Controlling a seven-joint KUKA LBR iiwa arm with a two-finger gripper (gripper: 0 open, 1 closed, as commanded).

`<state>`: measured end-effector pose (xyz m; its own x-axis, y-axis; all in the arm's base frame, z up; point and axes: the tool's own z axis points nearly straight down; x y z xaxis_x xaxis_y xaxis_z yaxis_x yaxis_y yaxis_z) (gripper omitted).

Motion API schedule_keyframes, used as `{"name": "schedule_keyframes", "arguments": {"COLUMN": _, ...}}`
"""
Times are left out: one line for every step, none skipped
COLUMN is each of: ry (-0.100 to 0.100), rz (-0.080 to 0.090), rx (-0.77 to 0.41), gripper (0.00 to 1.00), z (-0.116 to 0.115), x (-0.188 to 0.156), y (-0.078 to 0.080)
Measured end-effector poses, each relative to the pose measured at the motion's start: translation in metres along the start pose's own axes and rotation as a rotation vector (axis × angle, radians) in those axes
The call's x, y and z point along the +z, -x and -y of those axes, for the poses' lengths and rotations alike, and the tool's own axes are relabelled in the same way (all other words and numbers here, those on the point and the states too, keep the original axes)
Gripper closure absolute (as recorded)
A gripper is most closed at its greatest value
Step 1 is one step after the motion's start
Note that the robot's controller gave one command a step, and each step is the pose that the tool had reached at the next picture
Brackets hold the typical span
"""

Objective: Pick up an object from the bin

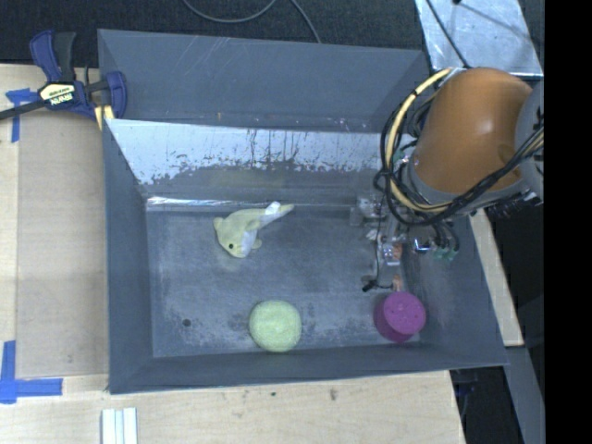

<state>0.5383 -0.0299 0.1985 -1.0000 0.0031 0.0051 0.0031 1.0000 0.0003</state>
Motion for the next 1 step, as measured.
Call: {"name": "schedule_keyframes", "arguments": {"ry": 0.000, "rz": 0.009, "rx": -0.001, "gripper": 0.00, "z": -0.0001, "x": -0.0047, "y": 0.0016}}
